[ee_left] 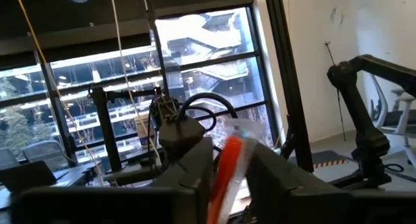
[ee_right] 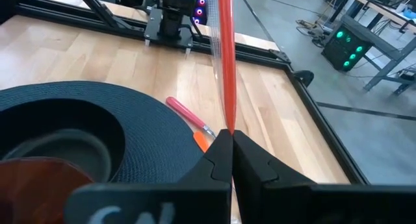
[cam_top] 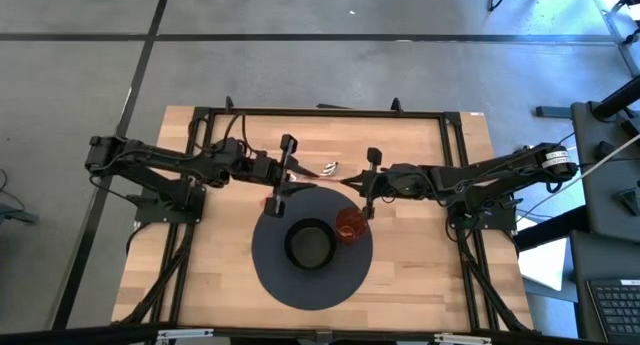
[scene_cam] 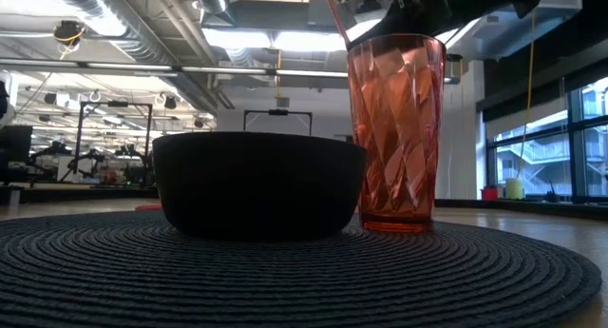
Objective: Pick & Place Utensil
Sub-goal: Put the red straw into the orange cup
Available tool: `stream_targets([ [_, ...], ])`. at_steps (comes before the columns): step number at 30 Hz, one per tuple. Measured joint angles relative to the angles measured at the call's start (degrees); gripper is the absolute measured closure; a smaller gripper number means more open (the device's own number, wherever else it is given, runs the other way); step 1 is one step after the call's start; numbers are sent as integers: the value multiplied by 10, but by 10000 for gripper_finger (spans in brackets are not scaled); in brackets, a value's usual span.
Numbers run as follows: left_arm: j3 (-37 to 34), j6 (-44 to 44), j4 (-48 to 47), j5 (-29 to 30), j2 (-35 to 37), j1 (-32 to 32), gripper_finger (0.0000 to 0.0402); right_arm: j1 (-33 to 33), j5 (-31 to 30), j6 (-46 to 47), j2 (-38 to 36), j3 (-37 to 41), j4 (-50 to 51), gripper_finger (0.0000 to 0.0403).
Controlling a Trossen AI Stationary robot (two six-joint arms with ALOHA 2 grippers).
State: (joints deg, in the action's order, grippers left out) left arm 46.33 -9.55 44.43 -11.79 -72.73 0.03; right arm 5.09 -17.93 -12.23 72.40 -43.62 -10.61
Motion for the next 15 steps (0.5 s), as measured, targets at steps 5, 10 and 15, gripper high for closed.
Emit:
stream_targets([
  [5,0,-26,-13,1,0,0,394,0,0,0,0,0,0,400],
  [10,0,-49,-13,11,0,0,400,0,0,0,0,0,1,400],
  [15,0,-52,-13,14,0,0,400,0,0,-3,0,0,1,397],
])
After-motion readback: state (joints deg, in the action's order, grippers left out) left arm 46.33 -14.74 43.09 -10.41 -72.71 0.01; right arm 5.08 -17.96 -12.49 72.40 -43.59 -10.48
